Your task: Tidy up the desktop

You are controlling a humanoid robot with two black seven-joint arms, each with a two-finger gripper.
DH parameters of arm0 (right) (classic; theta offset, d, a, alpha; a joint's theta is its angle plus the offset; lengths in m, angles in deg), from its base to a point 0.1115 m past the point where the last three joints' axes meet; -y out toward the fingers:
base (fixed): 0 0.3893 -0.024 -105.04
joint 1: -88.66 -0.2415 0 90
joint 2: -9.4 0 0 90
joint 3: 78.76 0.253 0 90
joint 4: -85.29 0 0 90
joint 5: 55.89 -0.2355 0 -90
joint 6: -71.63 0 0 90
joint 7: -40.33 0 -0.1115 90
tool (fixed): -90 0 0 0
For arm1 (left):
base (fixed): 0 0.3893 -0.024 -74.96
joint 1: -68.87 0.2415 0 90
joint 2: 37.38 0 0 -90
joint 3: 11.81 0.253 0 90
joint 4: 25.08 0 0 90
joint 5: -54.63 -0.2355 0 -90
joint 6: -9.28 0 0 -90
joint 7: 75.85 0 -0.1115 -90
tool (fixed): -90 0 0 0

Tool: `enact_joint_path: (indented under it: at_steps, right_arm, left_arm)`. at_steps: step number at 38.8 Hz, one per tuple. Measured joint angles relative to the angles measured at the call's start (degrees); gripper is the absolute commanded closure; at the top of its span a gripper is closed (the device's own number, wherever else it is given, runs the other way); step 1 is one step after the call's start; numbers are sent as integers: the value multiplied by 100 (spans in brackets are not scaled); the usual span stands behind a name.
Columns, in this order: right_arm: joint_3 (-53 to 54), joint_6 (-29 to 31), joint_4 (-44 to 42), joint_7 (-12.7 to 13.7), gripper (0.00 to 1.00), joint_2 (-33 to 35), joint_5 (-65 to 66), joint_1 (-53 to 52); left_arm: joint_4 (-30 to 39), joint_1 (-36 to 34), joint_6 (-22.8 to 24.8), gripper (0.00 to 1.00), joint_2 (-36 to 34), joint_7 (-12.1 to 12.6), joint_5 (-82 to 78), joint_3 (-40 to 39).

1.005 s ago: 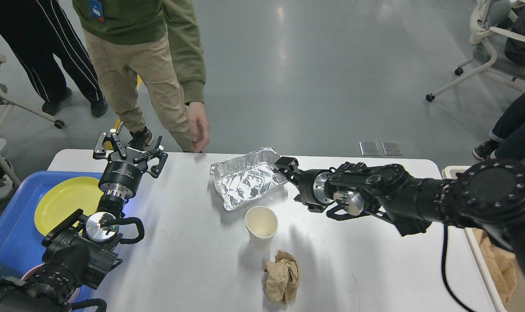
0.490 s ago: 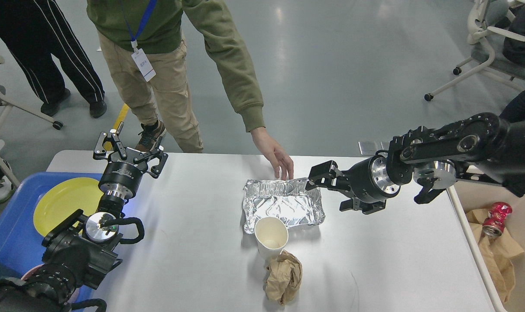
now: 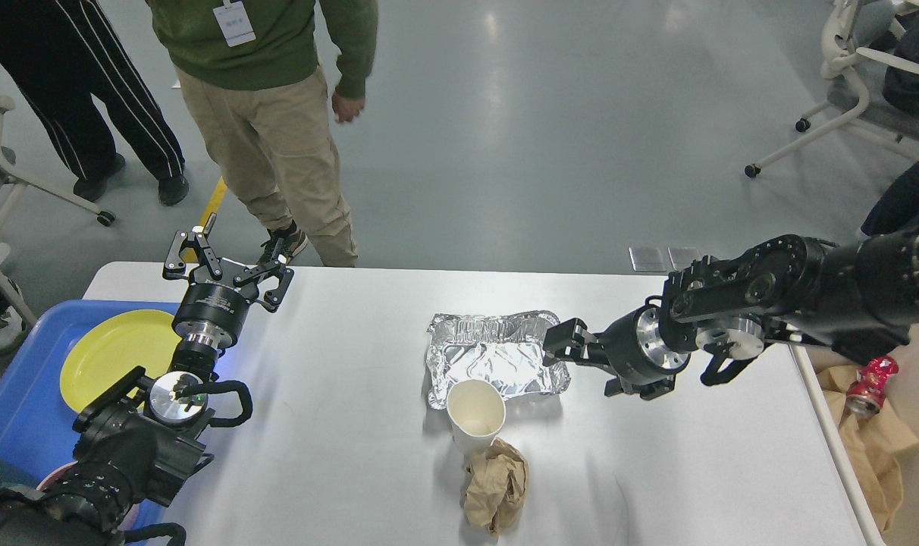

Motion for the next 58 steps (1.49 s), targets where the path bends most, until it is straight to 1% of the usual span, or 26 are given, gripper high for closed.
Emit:
enact_joint_path:
  at_steps: [5,12,19,22,25,27,30,32,33,34,51,58]
  right_arm:
    - [56,-257,-663,93,0,-187,-384,763]
    - [109,-512,-912,104,0,-261,-655,1139]
    - [590,-804,-1310,106,0,-439,-1171,1612]
    - [731,-908,-1431,106,4,-520,-1283,1742]
    - [807,-1084,-1631,106,12,-707,-1341,1919]
    - [882,-1229,-1834,106,20,-835,-1381,2065]
    - [1004,-1327,-2041,106,51,-965,-1517,2227]
    - [1052,-1355,-2113,106,76,-1019,-1622,2283]
    - [1068,-1371,-2137,106,91,-1045,-1664,2302]
    - [1083,-1396,-2155,106,100,-1073,-1707,2321]
    - [1096,-1630,-2168,125,100,-1124,-1734,2302]
    - [1096,-1809,-2168,292,100,-1100,-1734,2230]
  left_arm:
    - [0,0,0,4,0,0,-1,0]
    - [0,-3,0,4,0,0,-1,0]
    - [2,-5,0,4,1,0,-1,0]
    - [2,-5,0,4,1,0,-1,0]
    - [2,-5,0,4,1,0,-1,0]
    - [3,-5,0,4,1,0,-1,0]
    - [3,-5,0,4,1,0,-1,0]
    - [3,-5,0,4,1,0,-1,0]
    - [3,-5,0,4,1,0,-1,0]
    - [3,-5,0,4,1,0,-1,0]
    - [0,-5,0,4,1,0,-1,0]
    - [-2,-5,0,4,1,0,-1,0]
